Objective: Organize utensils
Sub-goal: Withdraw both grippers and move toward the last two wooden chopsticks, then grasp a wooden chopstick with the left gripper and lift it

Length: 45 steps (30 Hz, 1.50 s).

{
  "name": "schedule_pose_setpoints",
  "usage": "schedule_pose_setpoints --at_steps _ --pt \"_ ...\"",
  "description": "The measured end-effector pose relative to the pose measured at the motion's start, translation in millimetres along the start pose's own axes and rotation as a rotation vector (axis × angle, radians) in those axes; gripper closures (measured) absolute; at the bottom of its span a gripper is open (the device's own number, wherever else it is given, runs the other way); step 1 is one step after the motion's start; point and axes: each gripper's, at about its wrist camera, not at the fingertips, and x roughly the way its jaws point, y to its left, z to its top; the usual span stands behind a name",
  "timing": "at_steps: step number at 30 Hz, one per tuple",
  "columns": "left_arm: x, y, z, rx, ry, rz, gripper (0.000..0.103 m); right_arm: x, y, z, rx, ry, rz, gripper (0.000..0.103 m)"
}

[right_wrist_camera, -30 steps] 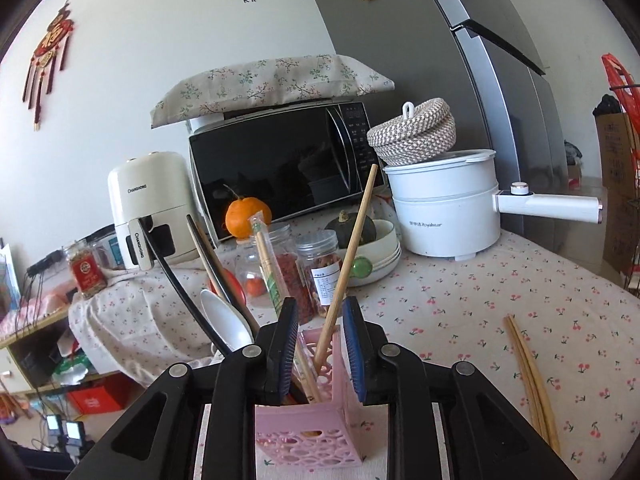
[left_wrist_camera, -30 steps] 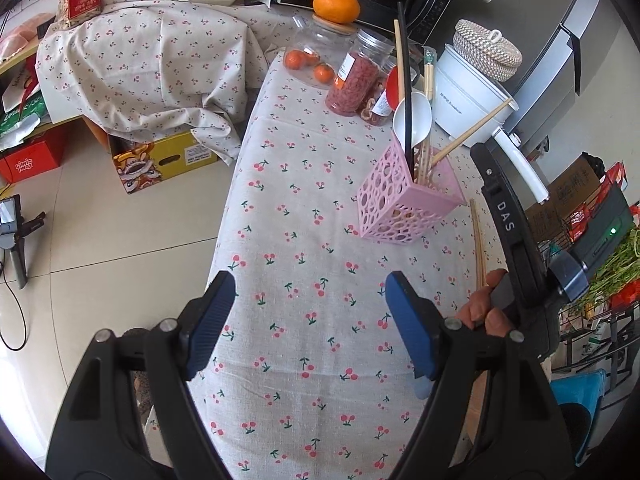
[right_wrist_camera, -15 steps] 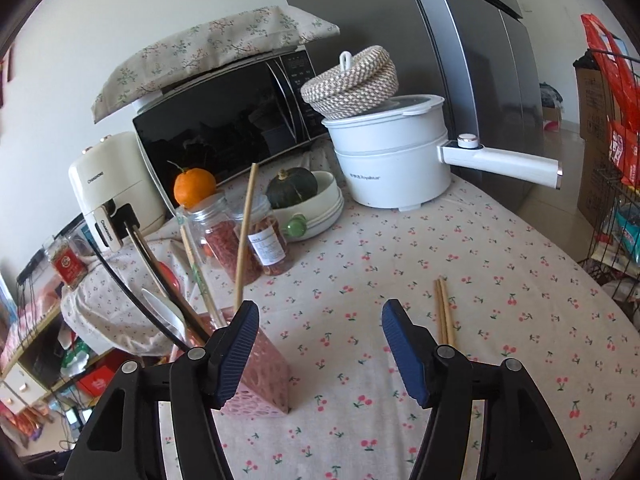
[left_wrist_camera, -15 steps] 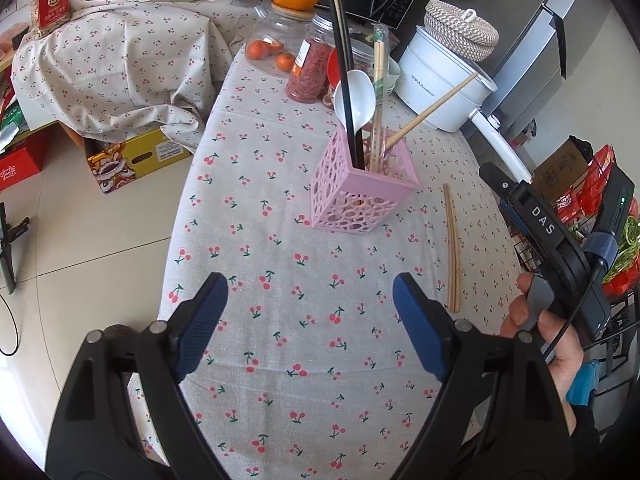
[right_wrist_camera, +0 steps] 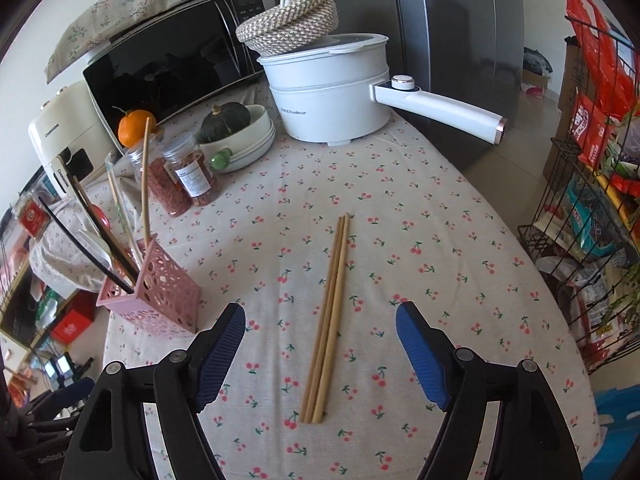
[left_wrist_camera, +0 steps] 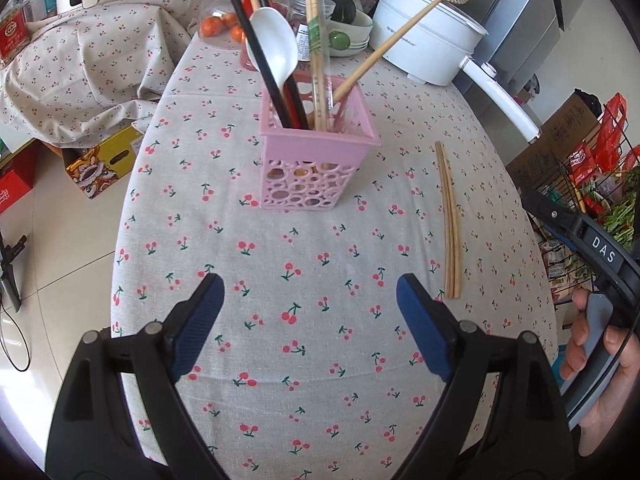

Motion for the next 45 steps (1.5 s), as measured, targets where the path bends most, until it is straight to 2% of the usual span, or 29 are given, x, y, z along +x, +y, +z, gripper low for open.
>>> schedule_pose_setpoints --at_steps 4,8,12,15,18,23,30,37,39,42,44,45 --pt "7.7 -21.3 1.2 0.039 0.013 -0.010 0.015 6.3 -30.5 0.9 0.049 0.078 0.024 0.020" --pt "16.8 -43.5 -1.5 0.098 0.016 0.000 0.015 18.8 -57.6 -1.3 0.100 0.203 0.050 0.020" --pt "25.7 -60.2 -6.0 0.148 0.013 0.003 0.013 17.7 -73.4 1.3 0.089 0.245 0.064 0.020" --pt "34.2 -66.5 -2.7 0.142 0.019 0.015 0.004 12.4 -73.5 6.2 -0.003 0.241 0.039 0.019" --pt "40.1 -72.2 3.5 0.136 0.011 0.031 0.001 11.4 -72.4 12.8 -0.071 0.234 -0.002 0.016" --pt "53.7 -85.2 18.2 0.122 0.005 0.080 0.001 21.1 -78.1 22.4 -0.116 0.265 -0.022 0.013" --pt "83.8 -115.5 37.3 0.186 0.083 0.137 0.001 39.7 -96.7 33.3 -0.150 0.287 -0.092 0.011" --pt "125.0 -132.3 58.9 0.134 0.202 0.118 0.001 48.7 -123.1 41.4 -0.079 0.296 -0.087 0.009" --pt "131.5 -135.6 62.4 0.129 0.211 0.116 0.004 51.0 -128.3 42.6 -0.059 0.303 -0.078 0.009" --pt "138.9 -139.5 63.7 0.141 0.223 0.129 0.018 53.7 -134.7 44.0 -0.037 0.311 -0.064 0.009" --pt "143.3 -141.5 63.7 0.145 0.239 0.126 0.030 54.6 -137.9 44.8 -0.028 0.313 -0.056 0.008" --pt "144.1 -142.3 64.3 0.143 0.239 0.114 0.031 55.3 -139.4 45.1 -0.026 0.314 -0.055 0.008"
